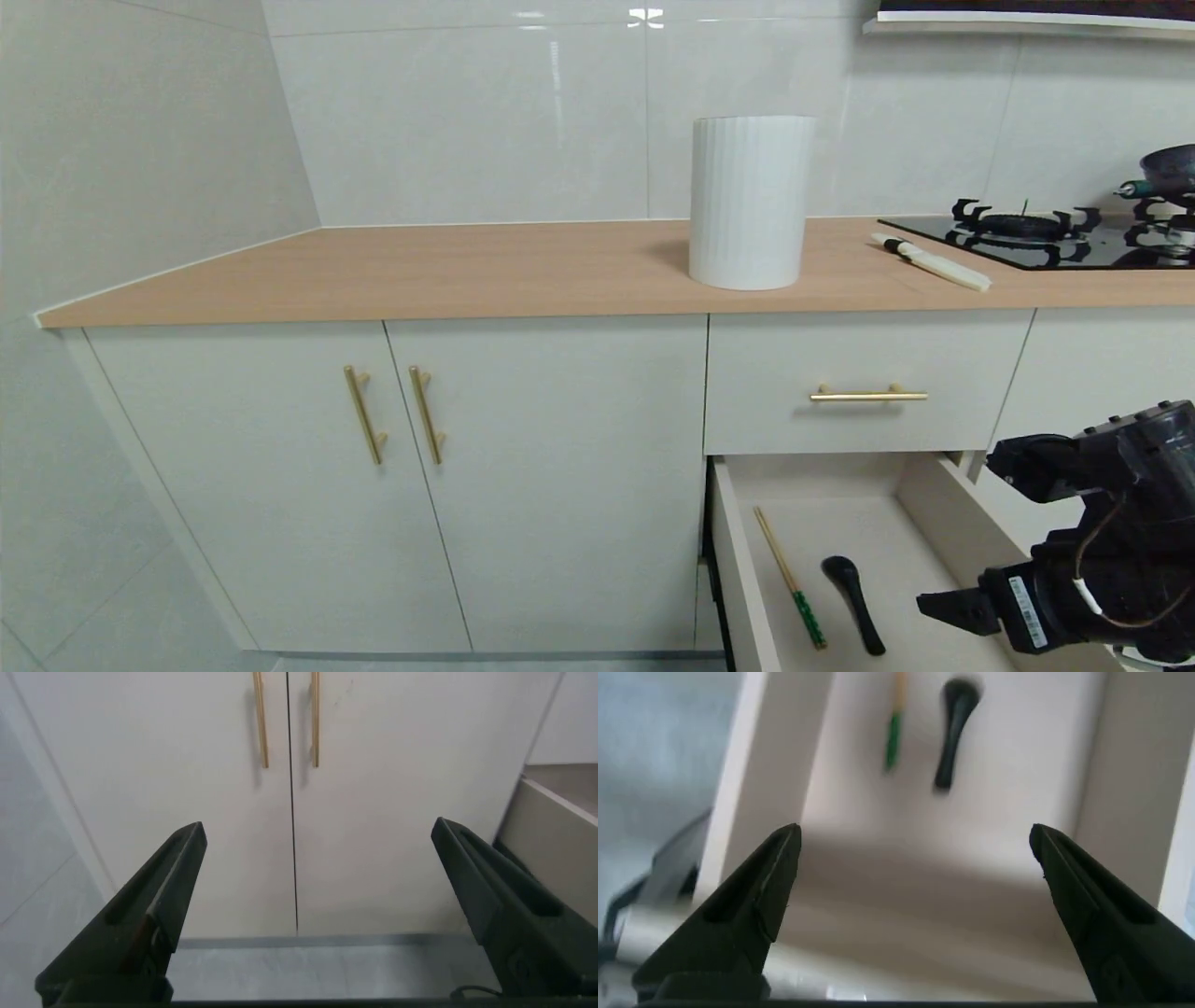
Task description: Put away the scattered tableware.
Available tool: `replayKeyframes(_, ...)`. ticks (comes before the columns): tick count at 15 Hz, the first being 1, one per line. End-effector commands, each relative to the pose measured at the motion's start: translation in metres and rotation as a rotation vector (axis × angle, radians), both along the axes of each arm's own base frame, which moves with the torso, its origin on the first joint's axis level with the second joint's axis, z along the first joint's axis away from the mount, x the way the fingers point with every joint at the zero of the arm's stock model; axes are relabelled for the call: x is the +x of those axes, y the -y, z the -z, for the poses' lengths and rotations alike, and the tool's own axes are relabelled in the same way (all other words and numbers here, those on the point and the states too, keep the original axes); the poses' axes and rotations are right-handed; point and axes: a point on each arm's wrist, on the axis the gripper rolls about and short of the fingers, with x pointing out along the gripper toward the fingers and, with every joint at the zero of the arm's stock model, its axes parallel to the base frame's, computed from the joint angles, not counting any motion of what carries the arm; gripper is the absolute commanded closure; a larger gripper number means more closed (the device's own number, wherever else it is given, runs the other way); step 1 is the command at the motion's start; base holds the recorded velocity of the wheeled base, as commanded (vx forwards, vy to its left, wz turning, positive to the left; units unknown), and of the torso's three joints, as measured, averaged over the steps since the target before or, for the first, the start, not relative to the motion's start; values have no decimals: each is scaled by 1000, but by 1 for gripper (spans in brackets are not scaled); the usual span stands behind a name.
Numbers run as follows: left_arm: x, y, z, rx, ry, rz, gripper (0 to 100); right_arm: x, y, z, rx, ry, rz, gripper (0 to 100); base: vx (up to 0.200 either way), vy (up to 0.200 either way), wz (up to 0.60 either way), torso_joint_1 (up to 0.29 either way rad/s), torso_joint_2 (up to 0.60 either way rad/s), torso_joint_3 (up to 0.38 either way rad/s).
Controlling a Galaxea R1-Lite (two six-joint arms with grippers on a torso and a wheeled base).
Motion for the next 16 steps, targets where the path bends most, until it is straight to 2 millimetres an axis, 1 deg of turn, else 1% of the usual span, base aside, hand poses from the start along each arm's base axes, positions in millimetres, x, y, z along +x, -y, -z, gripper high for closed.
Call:
replayKeyframes(1,0,0,0,0,0,1,0,-14,4,-8,-31,15,-55,0,-200,0,0,2,7,-2)
replayKeyframes(2,0,0,0,0,0,1,0,-20,4,-8,-55,0,-93,0,-200,0,0,2,-2,-2)
replayKeyframes(8,0,0,0,0,0,-1,0,-41,-7,3,-149,-144,-256,0,0,0,0,0,0,0)
replayKeyframes(10,0,0,0,0,0,-1,0,-40,-14,15,-174,-212,-298,0,0,0,0,0,0,0)
replayKeyframes(13,0,0,0,0,0,-2,0,-31,-24,35,-180,-334,-332,0,0,0,0,0,0,0)
replayKeyframes(15,0,0,0,0,0,1,0,-24,-28,44,-191,-373,-326,0,0,0,0,0,0,0)
replayKeyframes(16,0,0,0,0,0,1,0,-23,-29,45,-190,-374,-325,0,0,0,0,0,0,0)
